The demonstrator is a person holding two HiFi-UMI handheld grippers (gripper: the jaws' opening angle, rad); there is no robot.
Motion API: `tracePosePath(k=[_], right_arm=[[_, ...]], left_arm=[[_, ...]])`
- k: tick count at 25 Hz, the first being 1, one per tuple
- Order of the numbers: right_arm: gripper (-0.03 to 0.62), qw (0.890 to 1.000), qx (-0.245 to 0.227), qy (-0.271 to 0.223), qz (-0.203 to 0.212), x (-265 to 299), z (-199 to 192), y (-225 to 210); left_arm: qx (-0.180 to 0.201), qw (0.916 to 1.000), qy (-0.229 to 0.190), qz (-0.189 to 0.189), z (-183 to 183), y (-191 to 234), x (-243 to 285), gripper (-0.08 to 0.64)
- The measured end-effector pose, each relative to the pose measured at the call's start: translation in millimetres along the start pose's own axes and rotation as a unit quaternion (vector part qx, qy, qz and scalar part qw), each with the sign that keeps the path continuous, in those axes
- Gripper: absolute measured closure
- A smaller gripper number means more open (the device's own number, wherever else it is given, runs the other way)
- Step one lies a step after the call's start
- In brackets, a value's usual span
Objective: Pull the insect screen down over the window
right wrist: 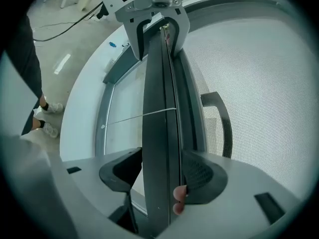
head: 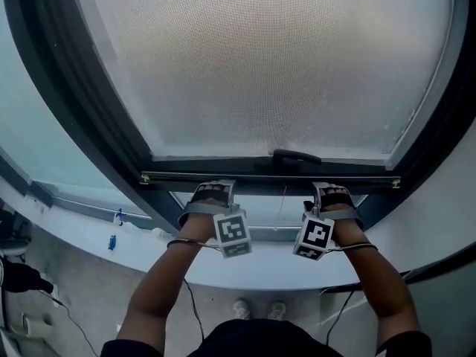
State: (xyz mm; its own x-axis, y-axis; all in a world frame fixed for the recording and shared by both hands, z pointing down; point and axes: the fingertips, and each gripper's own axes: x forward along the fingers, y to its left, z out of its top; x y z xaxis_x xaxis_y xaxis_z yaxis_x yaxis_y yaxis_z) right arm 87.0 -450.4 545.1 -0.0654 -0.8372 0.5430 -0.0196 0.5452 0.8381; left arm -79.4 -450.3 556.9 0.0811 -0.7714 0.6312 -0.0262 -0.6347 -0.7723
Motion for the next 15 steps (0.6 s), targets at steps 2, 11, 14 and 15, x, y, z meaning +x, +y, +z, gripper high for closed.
tracePosePath(k=[2,11,14,15], right_arm=[[0.347,1.000,0.001,-0.002,-0.002,0.5,-0.4,-0.8],[0.347,1.000,-0.002,-0.006,-0.009,-0.2,0.1,-4.1],[0.347,1.000,-0.009,-0.002,-0.011,-1.2,-0.1,-4.1],[0.347,1.000,-0.010,-0.001,-0.013,-0.9,0.1,-4.2]], left_arm=[[-0.003,1.0000,-0.003,0.004,1.1,0.9,0.9,0.259],[-0.003,0.9999,-0.007,0.010,1.5,2.3,-0.4,0.259],[0.007,0.9998,0.008,0.019,1.1,3.5,-0.3,0.259],[0.004,0.9997,0.010,0.024,1.4,3.8,0.2,0.259]])
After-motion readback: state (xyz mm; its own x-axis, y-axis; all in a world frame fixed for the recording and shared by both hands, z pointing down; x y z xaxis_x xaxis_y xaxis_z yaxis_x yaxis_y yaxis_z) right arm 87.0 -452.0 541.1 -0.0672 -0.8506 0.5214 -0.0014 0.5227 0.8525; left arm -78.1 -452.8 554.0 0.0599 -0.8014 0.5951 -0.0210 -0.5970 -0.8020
